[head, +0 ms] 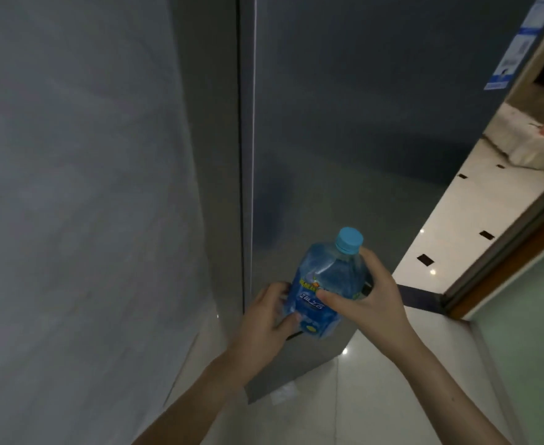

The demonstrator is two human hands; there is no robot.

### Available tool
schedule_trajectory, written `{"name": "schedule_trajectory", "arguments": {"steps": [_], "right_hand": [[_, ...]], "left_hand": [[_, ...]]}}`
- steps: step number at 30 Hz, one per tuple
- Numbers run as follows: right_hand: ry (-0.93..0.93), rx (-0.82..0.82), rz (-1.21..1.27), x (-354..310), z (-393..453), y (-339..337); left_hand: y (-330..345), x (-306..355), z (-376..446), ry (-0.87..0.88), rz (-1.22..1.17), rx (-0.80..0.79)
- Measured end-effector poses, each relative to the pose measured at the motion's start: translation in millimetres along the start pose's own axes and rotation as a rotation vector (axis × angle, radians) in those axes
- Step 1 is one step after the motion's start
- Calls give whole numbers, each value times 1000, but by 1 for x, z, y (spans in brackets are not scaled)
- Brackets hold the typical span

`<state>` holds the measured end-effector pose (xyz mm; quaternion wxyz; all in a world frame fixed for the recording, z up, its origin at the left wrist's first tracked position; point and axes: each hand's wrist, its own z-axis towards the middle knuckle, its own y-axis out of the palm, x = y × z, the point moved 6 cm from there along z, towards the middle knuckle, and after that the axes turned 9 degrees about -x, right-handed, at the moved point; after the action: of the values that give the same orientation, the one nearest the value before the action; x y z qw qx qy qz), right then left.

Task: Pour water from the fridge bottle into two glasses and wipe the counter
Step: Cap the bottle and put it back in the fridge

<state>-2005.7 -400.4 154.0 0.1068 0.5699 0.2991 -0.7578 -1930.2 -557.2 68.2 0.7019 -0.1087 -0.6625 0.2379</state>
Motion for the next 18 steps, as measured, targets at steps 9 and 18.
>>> {"name": "schedule_trajectory", "arguments": {"steps": [9, 18], "right_hand": [[34, 283, -12, -35, -24, 15], [89, 359, -121, -38, -40, 8]], "left_hand": [[-55, 24, 12, 261, 33, -66], [-111, 35, 52, 130, -5, 291]]}}
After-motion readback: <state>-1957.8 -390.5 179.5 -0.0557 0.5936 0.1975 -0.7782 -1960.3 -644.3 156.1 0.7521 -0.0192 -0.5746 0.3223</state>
